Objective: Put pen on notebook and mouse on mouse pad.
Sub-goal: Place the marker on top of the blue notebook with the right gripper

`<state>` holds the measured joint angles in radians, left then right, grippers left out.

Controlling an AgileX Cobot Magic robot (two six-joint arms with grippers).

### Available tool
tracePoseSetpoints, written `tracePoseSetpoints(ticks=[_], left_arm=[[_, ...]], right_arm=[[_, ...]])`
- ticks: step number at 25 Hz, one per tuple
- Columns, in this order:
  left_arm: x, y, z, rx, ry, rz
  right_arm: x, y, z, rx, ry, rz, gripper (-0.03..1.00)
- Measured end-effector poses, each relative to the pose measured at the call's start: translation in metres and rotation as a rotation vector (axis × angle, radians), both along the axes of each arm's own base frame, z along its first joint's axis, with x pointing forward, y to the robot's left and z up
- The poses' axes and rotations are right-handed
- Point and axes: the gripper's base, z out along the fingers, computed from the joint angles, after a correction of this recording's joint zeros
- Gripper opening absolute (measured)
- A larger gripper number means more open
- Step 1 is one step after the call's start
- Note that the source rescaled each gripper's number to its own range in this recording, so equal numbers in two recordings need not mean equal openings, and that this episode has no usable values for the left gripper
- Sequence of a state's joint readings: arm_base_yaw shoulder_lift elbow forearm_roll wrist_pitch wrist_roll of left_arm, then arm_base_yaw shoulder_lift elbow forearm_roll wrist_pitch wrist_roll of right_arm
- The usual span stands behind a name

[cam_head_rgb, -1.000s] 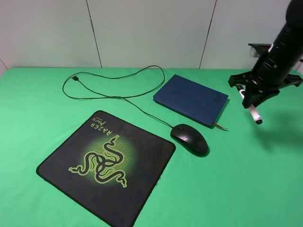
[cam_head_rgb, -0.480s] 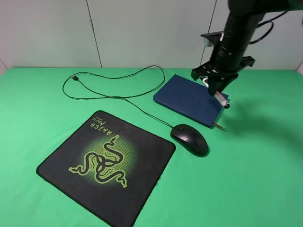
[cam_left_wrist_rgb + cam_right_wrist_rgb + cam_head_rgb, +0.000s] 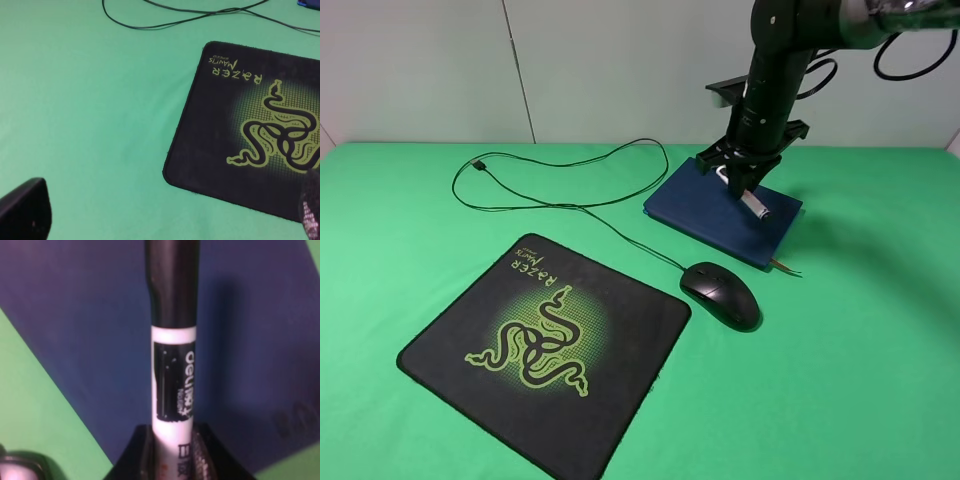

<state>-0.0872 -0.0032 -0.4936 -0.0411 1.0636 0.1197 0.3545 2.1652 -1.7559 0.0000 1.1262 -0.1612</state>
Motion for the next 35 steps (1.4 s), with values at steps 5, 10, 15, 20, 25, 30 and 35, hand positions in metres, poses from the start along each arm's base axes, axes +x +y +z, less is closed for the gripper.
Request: tracePoseSetpoints(ticks=[5, 10, 15, 20, 25, 30, 35], left_arm=[[0.0, 0.0, 0.0, 0.0, 0.0, 0.0], [0.0, 0.0, 0.0, 0.0, 0.0, 0.0], [0.0, 0.0, 0.0, 0.0, 0.0, 0.0], [0.0, 0.0, 0.0, 0.0, 0.0, 0.0], [0.0, 0.0, 0.0, 0.0, 0.0, 0.0], [0.0, 0.0, 0.0, 0.0, 0.0, 0.0], [0.0, 0.0, 0.0, 0.0, 0.0, 0.0]], right_arm=[[0.01, 0.007, -0.018, 0.023, 0.023, 0.007, 0.01], [0.011, 0.008, -0.024, 0.027, 0.031, 0.005, 0.01], [0.013, 0.008, -0.025, 0.031, 0.015, 0.005, 0.01], [0.014, 0.008, -0.024, 0.025, 0.001, 0.009, 0.01], [0.015, 0.008, -0.024, 0.027, -0.014, 0.01, 0.01], [0.017, 0.008, -0.024, 0.035, -0.037, 0.01, 0.01], [0.018, 0.009, -0.03, 0.034, -0.027, 0.009, 0.01]])
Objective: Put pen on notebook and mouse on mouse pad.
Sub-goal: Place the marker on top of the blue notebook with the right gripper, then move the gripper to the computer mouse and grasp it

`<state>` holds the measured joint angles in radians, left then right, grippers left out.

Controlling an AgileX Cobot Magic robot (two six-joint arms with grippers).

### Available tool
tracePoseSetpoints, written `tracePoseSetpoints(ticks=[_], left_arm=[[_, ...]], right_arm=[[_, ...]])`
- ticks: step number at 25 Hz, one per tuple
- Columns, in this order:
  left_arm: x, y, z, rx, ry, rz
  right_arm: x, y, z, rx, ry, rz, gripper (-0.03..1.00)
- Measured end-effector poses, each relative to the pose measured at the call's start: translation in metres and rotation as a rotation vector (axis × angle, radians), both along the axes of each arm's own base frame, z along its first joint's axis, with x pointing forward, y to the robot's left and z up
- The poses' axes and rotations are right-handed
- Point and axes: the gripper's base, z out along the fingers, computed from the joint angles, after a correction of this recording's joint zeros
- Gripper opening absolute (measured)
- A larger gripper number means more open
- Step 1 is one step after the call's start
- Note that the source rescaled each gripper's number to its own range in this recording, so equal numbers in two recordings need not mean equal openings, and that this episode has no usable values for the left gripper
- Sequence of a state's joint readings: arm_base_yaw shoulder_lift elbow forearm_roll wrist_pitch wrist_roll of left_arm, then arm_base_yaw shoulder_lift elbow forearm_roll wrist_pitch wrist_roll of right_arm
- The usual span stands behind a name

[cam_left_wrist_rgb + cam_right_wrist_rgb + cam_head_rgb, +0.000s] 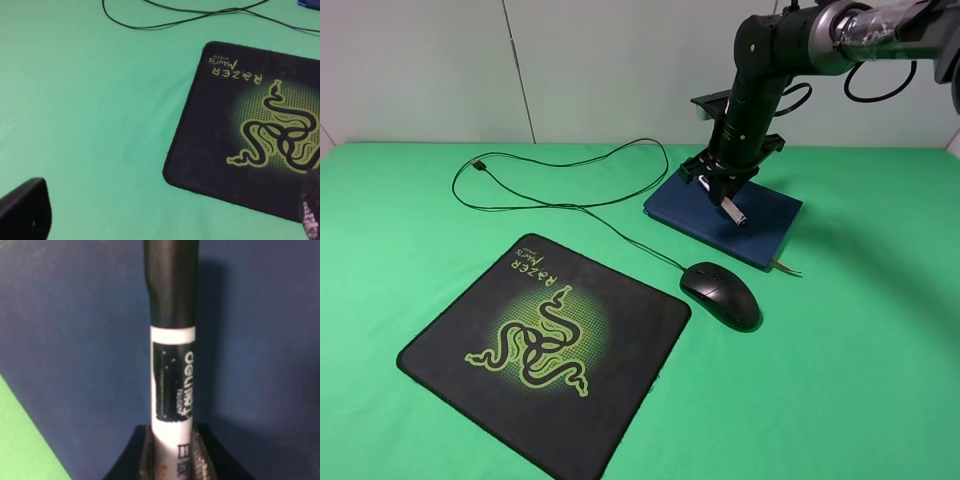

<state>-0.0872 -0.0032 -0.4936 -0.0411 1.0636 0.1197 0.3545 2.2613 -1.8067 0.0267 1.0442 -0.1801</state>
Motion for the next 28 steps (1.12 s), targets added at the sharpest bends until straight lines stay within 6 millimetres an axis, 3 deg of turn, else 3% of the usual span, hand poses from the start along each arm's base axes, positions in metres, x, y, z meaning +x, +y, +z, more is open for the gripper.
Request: tracePoseSetpoints(ticks=[4, 11, 12, 13, 15, 17, 20, 28], left_arm=[[0.0, 0.0, 0.0, 0.0, 0.0, 0.0], [0.0, 0.0, 0.0, 0.0, 0.0, 0.0], [0.0, 0.0, 0.0, 0.0, 0.0, 0.0], [0.0, 0.0, 0.0, 0.0, 0.0, 0.0], [0.0, 0.0, 0.0, 0.0, 0.0, 0.0], [0.0, 0.0, 0.0, 0.0, 0.0, 0.0], [0.0, 0.0, 0.0, 0.0, 0.0, 0.0], [0.0, 0.0, 0.0, 0.0, 0.0, 0.0]], right_arm=[[0.0003, 0.0001, -0.0129, -0.011, 0.03, 0.0, 0.01], [0.0005, 0.0, -0.0134, -0.013, 0.029, 0.001, 0.02], [0.0005, 0.0, -0.0134, -0.013, 0.029, 0.001, 0.1], [0.0004, 0.0, -0.0134, -0.013, 0.03, 0.001, 0.25], [0.0003, 0.0, -0.0134, -0.013, 0.031, 0.001, 0.71], [0.0, -0.0001, -0.0135, -0.014, 0.035, 0.0, 0.89], [0.0, -0.0003, -0.0135, -0.016, 0.035, 0.0, 0.98], [-0.0004, -0.0004, -0.0135, -0.017, 0.039, -0.001, 1.0]])
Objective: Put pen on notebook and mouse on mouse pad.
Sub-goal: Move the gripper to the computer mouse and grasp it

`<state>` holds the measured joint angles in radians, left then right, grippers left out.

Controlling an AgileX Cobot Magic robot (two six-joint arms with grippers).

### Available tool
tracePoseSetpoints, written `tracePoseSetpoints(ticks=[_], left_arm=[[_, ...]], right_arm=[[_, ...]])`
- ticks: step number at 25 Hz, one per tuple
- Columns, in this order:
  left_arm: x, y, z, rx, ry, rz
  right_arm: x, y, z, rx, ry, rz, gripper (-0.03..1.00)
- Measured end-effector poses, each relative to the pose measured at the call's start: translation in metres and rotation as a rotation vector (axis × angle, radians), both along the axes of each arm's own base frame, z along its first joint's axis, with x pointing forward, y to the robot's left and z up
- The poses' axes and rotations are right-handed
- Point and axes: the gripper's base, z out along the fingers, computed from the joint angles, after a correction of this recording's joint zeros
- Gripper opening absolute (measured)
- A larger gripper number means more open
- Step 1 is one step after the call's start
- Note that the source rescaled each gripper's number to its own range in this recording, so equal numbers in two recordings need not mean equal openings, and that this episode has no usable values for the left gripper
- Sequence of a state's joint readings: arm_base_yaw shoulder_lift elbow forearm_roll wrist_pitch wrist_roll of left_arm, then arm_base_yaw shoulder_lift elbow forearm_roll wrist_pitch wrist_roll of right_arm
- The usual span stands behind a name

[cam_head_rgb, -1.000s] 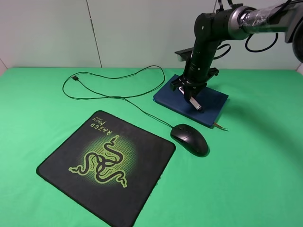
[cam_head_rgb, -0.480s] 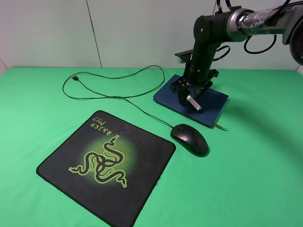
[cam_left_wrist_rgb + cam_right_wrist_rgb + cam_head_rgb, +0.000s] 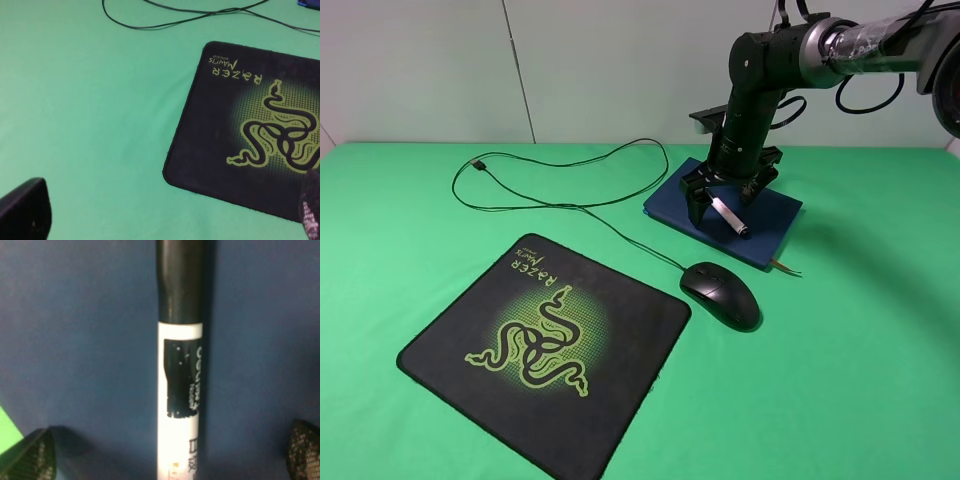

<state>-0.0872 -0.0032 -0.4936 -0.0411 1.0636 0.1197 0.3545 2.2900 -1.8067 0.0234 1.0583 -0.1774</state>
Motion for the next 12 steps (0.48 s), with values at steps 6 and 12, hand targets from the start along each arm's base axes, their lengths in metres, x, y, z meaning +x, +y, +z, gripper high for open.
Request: tracePoseSetpoints(ticks=[6, 12], left_arm=[[0.0, 0.0, 0.0, 0.0, 0.0, 0.0], [0.0, 0.0, 0.0, 0.0, 0.0, 0.0]], right_arm=[[0.002, 0.001, 0.027, 0.001, 0.009, -0.003, 1.0], [-0.009, -0.003, 0.09, 0.042, -0.086, -0.017, 1.0]])
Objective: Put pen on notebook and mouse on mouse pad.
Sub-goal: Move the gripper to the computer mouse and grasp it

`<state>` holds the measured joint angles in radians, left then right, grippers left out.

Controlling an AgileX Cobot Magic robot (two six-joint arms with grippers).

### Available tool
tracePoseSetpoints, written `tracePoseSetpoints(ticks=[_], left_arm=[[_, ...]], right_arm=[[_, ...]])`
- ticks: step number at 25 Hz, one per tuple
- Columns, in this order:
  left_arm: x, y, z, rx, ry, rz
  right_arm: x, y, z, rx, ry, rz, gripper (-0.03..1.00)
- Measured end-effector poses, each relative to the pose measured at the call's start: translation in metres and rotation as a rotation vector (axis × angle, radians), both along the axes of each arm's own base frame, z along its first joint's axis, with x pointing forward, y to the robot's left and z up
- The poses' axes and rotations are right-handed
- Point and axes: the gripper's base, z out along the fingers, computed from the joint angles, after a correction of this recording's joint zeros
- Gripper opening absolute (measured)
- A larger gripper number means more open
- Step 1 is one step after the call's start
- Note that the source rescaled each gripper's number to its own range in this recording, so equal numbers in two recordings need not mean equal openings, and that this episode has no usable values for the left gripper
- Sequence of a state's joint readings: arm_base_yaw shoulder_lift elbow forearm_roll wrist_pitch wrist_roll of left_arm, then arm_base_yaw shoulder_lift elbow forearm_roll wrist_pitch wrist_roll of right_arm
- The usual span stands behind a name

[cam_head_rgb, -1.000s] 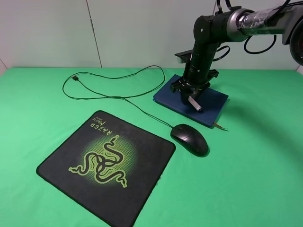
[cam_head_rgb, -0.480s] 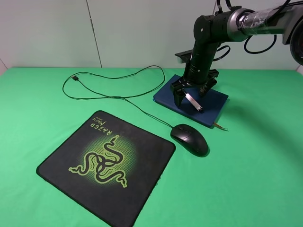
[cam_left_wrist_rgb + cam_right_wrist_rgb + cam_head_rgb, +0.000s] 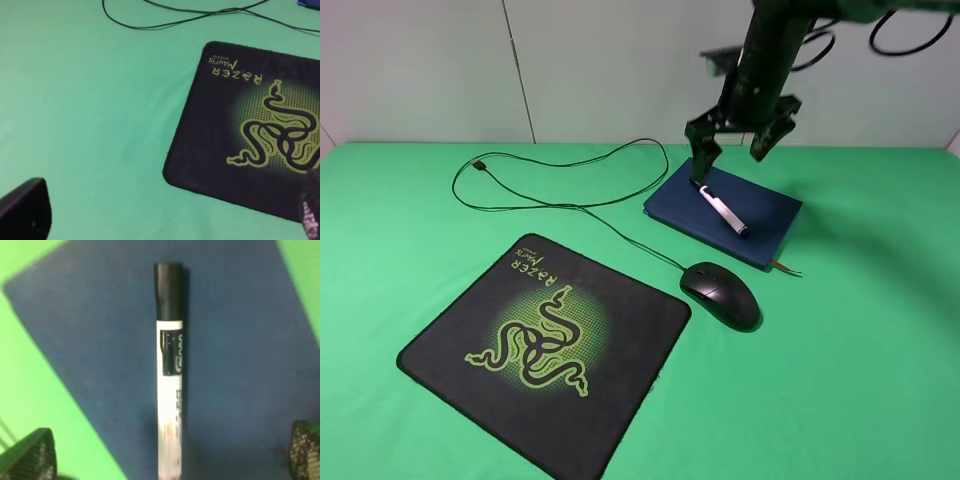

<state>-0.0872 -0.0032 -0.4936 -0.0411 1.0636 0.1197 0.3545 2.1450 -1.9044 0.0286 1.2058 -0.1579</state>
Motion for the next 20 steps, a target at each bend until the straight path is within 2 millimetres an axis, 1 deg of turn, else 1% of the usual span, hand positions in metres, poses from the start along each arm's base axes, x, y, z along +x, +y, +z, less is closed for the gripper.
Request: tracePoseSetpoints(ticks=[5, 9, 12, 15, 18, 20], left_arm=[[0.0, 0.0, 0.0, 0.0, 0.0, 0.0], [0.0, 0.0, 0.0, 0.0, 0.0, 0.0], [0.0, 0.0, 0.0, 0.0, 0.0, 0.0], [0.0, 0.0, 0.0, 0.0, 0.0, 0.0], [0.0, 0.0, 0.0, 0.0, 0.0, 0.0], [0.0, 0.0, 0.0, 0.0, 0.0, 0.0]], right_arm=[[-0.012, -0.004, 0.042, 0.037, -0.077, -0.03, 1.0], [-0.027, -0.01, 0.066, 0.053, -0.116, -0.033, 1.0], [-0.043, -0.016, 0.068, 0.049, -0.092, -0.051, 1.0], [-0.062, -0.023, 0.061, 0.034, -0.036, -0.064, 1.0], [-0.082, -0.025, 0.046, 0.01, 0.034, -0.057, 1.0], [-0.094, -0.022, 0.035, -0.002, 0.061, -0.036, 1.0]])
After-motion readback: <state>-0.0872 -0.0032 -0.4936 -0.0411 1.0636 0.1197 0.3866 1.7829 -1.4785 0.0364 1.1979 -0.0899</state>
